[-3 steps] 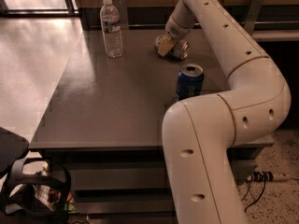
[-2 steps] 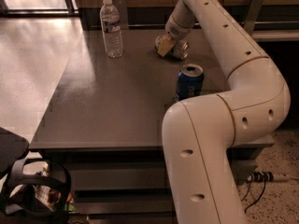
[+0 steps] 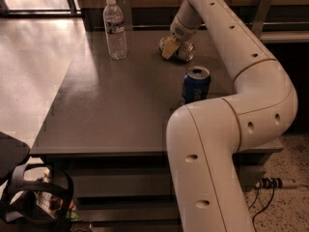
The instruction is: Knock 7up can over
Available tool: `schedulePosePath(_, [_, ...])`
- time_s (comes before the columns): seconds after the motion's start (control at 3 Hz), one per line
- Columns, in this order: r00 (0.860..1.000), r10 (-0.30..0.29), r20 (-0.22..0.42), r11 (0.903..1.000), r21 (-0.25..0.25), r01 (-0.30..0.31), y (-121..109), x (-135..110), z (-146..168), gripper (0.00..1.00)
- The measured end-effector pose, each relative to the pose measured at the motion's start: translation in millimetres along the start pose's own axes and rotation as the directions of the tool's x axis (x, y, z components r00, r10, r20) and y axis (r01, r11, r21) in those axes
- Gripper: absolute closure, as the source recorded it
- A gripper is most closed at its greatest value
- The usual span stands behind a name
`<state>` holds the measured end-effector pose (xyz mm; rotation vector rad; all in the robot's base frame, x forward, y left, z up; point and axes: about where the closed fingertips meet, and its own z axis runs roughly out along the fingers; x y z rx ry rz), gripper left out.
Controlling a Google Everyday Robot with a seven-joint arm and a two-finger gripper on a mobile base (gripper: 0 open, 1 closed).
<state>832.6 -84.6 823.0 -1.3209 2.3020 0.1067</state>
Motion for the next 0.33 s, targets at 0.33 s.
schedulePosePath(0.33, [1.000, 0.000, 0.000, 1.0000, -0.001, 0.000, 0.0, -0.5, -0.1, 0.00])
